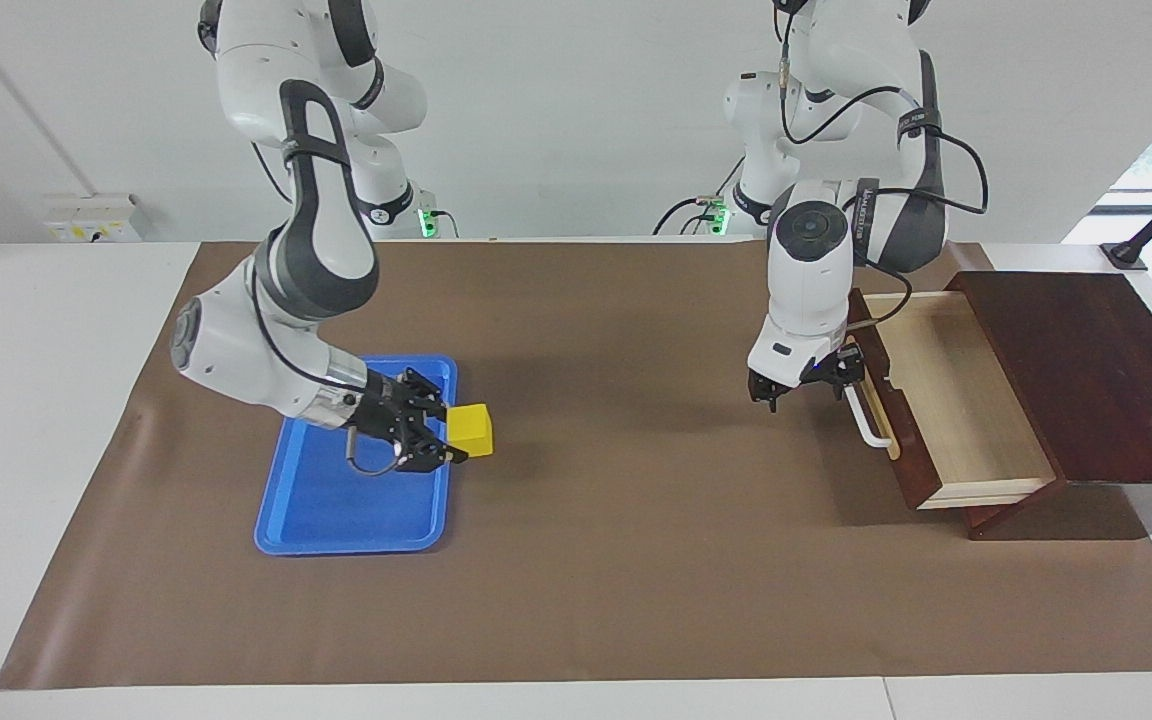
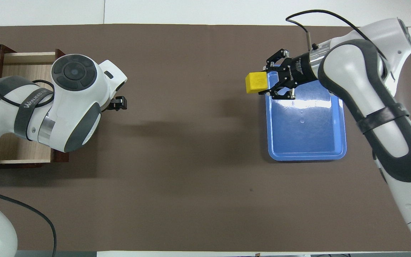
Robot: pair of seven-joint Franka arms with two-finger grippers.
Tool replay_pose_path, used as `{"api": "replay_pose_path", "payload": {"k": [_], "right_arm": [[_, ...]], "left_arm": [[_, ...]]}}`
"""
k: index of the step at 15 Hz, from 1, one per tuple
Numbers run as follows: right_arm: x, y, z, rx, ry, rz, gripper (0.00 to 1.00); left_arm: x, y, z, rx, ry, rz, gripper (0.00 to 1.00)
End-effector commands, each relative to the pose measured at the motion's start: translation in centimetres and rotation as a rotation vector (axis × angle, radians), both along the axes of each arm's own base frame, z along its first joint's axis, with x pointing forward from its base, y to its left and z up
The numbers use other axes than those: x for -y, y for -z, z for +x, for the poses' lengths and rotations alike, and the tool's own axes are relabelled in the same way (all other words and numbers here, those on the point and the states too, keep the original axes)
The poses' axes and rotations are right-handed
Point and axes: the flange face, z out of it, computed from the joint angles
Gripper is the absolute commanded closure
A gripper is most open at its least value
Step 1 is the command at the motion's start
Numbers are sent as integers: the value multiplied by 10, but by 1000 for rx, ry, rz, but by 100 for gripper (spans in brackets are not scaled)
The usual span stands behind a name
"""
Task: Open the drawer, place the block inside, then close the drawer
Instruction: 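Lift the cube with the right gripper while the left gripper approaches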
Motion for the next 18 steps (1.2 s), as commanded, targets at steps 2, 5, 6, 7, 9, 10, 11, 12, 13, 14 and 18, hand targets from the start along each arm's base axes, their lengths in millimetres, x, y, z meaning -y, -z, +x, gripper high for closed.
{"api": "replay_pose_path", "payload": {"k": [2,5,6,7,9,10,11,12,13,14,18], "right_arm": [[-69,1,-4,29,33,5,100],[-121,-3,-19,-40,125,7,100],[-138,-3,-26,-58,133,7,100],[-158,-3,-34,-71,126,10,100],[-182,-6,-42,-70,168,22,100],[-188,-4,-44,-70,169,21,100],[-196,-4,-48,-70,158,22,100],[-200,-4,-50,-71,153,22,100],[-203,-5,-51,-68,150,23,100],[-212,-4,-56,-70,134,22,100],[-235,5,-65,-70,123,17,100]], "left_arm": [[-3,-40,17,-13,-245,-72,0],[-7,-48,17,37,-543,-105,0],[-7,-55,16,65,-653,-114,0],[-5,-61,14,85,-761,-130,0],[-6,-68,12,105,-1004,-164,0],[-6,-70,12,121,-1082,-163,0],[-6,-69,12,133,-1161,-163,0],[-5,-70,13,153,-1241,-165,0],[-5,-70,13,169,-1315,-172,0],[-3,-71,14,185,-1375,-181,0],[50,-70,9,214,-1503,-277,0]]}}
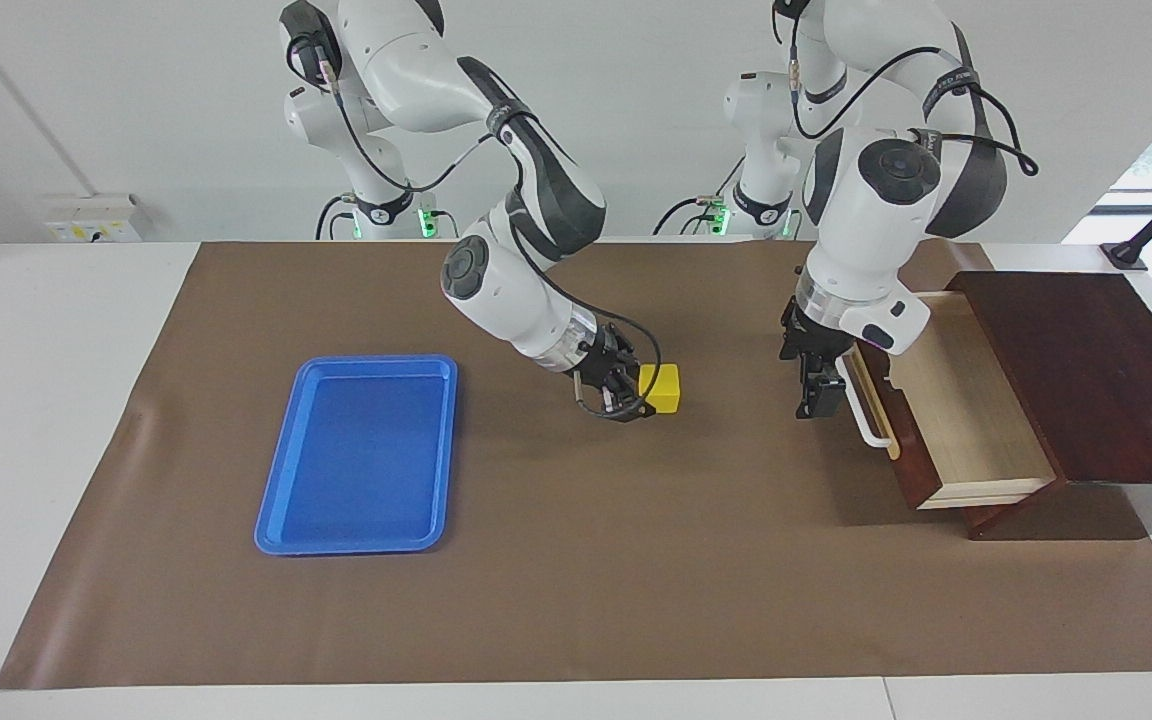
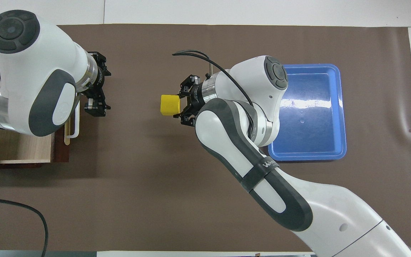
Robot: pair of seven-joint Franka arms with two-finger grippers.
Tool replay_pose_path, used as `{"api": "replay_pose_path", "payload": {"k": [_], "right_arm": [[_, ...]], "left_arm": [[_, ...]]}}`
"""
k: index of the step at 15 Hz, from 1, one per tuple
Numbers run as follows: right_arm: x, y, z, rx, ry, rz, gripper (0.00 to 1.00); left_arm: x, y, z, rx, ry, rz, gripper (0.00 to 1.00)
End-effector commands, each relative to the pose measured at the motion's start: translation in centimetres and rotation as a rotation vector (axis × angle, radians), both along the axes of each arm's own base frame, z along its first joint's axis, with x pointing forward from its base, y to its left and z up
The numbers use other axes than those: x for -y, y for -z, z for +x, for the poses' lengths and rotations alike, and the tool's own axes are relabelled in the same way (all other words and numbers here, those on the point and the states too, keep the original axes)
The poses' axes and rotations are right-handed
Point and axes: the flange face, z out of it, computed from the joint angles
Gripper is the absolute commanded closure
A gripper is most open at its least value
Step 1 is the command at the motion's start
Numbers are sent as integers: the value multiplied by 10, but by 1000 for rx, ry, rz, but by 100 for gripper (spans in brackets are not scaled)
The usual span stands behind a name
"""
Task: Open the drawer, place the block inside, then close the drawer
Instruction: 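Grasp the cube with the left gripper from the right gripper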
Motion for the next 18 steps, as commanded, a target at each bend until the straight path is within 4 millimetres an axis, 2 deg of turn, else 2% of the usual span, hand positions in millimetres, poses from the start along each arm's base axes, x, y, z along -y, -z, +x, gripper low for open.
{"api": "replay_pose_path", "payload": {"k": [1,2,3,4,5,7,8,10,11,12,18], "right_arm": [[-9,1,3,-3,25,29,100],[-10,0,2,-2,24,29,100],[-13,0,1,1,23,29,100],[-13,0,2,11,29,29,100],[-13,0,2,10,31,29,100],[-13,-1,1,10,30,30,100],[-12,2,1,11,31,28,100],[-11,1,2,12,33,29,100],[-11,1,2,12,33,29,100],[-11,1,2,12,33,29,100],[-7,3,4,9,34,21,100]], "left_arm": [[32,2,-9,3,-7,-16,0],[40,9,-6,-8,-1,-14,0],[53,6,-1,-5,-3,-16,0],[56,9,1,-14,-26,-14,0],[59,9,-1,-14,-48,-15,0],[77,29,-18,-42,-28,6,0],[80,28,-19,-31,-28,-2,0],[102,34,-21,-30,-36,-5,0],[115,50,-21,-50,-23,10,0],[120,56,-21,-55,-18,16,0],[129,55,-25,-52,-40,16,0]]}}
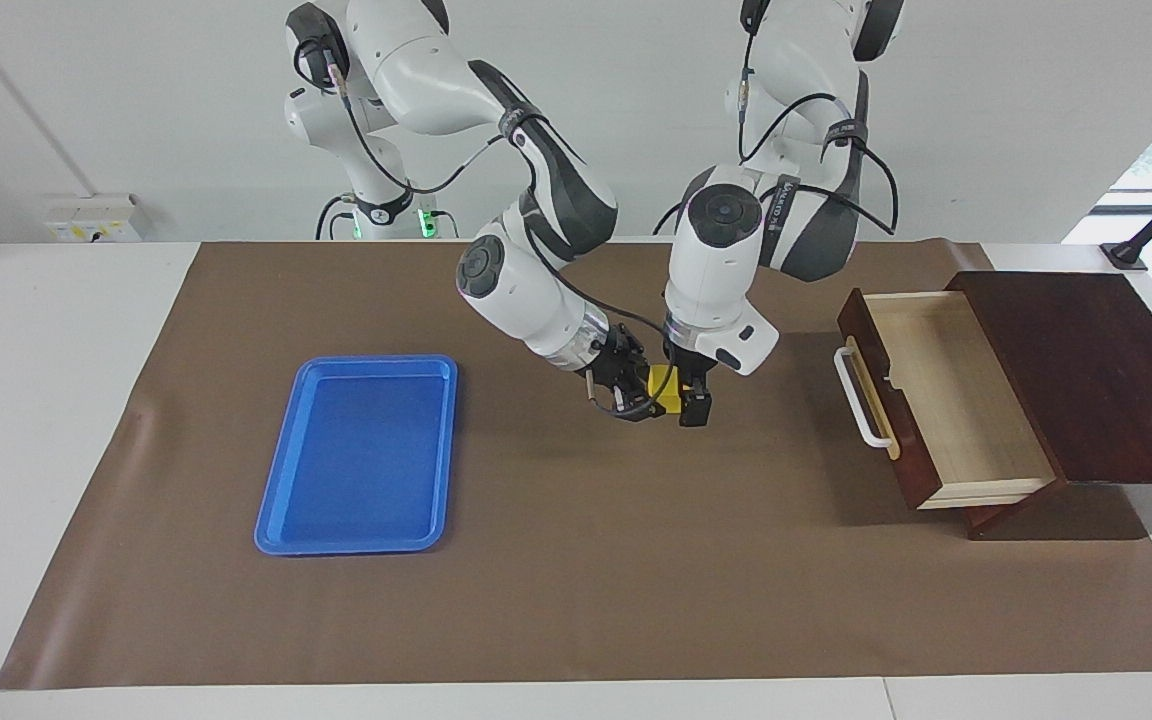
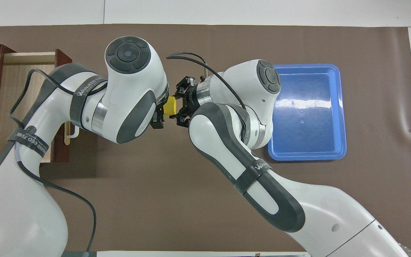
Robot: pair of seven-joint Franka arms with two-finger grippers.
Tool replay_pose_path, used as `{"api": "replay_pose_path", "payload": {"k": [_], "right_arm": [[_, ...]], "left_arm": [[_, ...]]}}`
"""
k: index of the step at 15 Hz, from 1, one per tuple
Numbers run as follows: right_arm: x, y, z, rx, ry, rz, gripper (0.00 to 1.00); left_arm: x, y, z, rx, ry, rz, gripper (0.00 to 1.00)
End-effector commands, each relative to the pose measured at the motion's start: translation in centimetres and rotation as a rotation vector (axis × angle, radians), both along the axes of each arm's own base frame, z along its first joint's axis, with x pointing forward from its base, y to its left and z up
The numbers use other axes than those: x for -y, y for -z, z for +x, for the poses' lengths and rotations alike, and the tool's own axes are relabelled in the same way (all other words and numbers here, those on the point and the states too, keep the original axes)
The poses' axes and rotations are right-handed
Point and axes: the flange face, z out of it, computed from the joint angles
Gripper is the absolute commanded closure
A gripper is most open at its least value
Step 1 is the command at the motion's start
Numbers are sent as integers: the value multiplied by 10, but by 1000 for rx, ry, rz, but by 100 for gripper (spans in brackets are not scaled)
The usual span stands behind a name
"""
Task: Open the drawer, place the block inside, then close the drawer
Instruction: 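Grasp the cube with the left gripper from the right gripper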
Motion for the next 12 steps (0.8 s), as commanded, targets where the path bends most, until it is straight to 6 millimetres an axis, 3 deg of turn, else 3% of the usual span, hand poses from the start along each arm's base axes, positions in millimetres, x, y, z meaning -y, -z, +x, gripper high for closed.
{"api": "replay_pose_path", "payload": {"k": [1,3,6,7,9,10,12], "right_arm": [[0,1,5,-5,28,22,100],[0,0,5,-3,28,22,100],[1,2,4,-4,29,20,100],[1,2,4,-6,31,22,100],[1,2,4,-6,31,22,100],[1,2,4,-6,31,22,100],[0,2,4,-7,30,23,100]], "left_arm": [[6,-4,1,7,-21,-2,0],[4,-5,1,5,-24,-2,19],[4,-5,1,-1,-26,0,28],[4,-5,1,-1,-26,0,37],[3,-5,1,0,-25,1,74],[3,-5,1,2,-25,2,86],[3,-6,2,5,-26,0,95]]}}
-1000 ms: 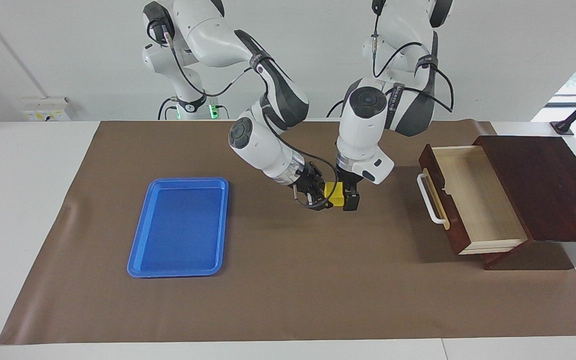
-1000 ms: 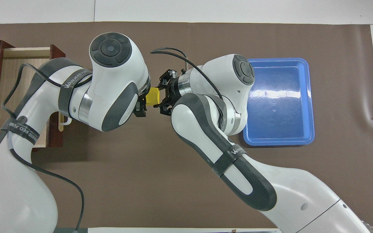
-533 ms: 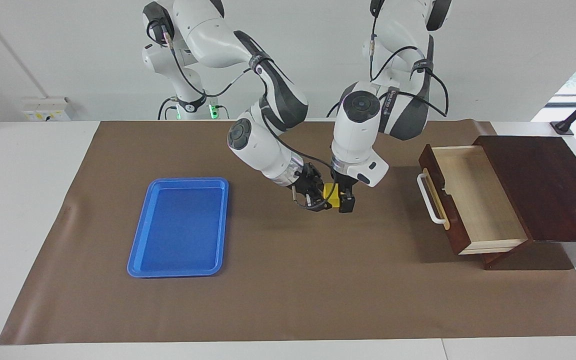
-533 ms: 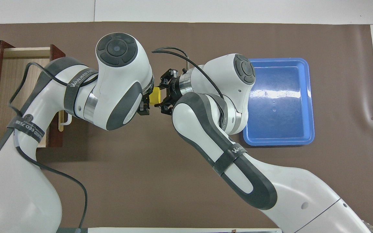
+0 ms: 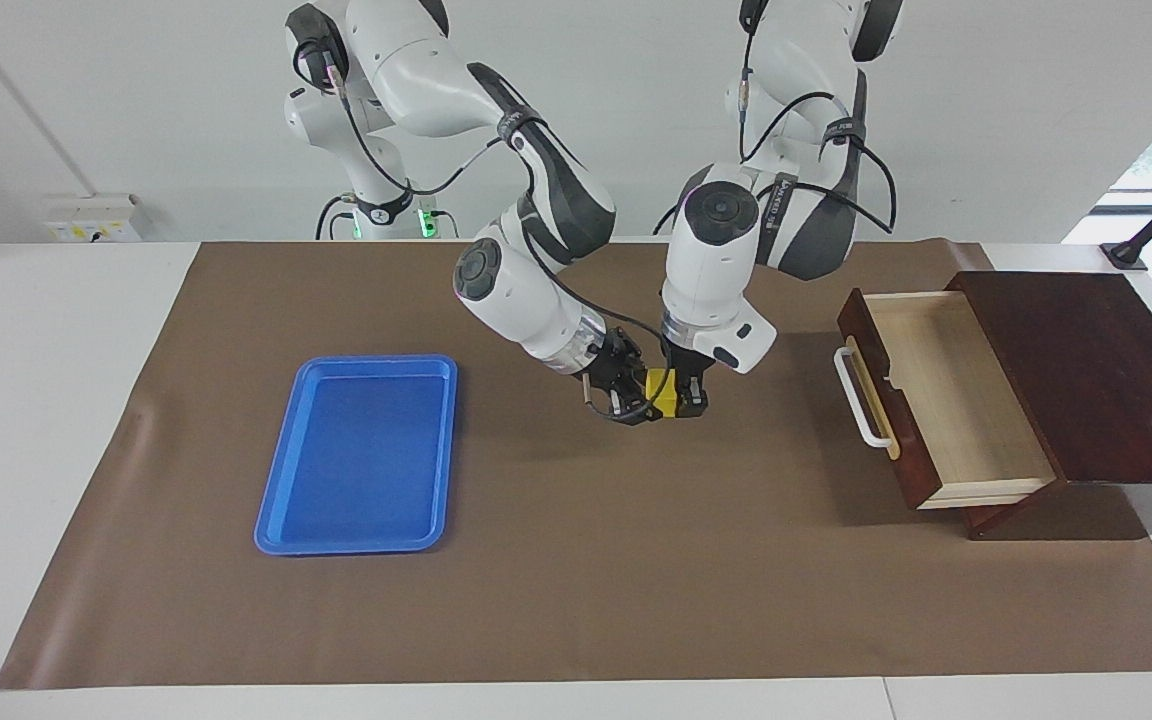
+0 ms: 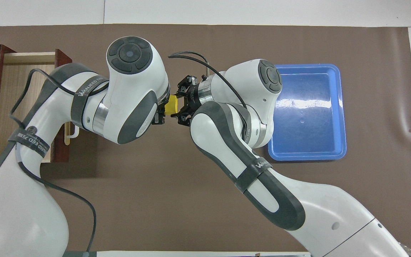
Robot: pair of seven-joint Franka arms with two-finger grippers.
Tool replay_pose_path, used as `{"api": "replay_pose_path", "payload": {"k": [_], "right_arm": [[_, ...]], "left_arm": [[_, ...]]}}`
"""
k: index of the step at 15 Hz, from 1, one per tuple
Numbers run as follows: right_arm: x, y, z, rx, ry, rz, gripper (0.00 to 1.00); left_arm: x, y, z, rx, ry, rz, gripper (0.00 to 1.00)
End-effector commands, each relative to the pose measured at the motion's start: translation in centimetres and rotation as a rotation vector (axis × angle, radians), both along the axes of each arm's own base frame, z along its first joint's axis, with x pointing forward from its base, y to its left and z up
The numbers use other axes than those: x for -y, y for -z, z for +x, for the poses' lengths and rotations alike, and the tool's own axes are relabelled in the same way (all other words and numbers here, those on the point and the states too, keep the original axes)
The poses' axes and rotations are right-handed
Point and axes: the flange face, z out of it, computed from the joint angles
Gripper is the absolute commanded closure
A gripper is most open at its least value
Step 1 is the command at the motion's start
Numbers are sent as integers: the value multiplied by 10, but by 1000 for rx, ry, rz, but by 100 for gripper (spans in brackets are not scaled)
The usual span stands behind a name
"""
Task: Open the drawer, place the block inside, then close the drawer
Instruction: 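Carry the cube to the drawer with the left gripper while the right gripper withdraws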
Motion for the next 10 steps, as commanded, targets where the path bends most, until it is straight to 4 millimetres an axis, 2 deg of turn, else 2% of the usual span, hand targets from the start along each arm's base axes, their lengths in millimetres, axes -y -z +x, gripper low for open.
{"api": "replay_pose_path", "payload": {"k": [1,6,7,8,9,10], "right_arm": [[-2,0,2,-9,24,25,100],[-3,0,1,-10,24,26,100],[-4,0,1,-10,25,27,61],[-4,0,1,-12,25,27,41],[-1,-1,2,-12,25,25,15],[1,-1,4,-9,27,24,1]], "left_arm": [[2,-5,3,4,-19,-3,99],[1,-4,3,3,-20,-2,100],[2,-4,2,3,-19,-2,100],[1,-4,3,3,-20,-2,100],[1,-4,3,3,-20,-2,100],[0,-4,4,3,-20,-3,100]]}}
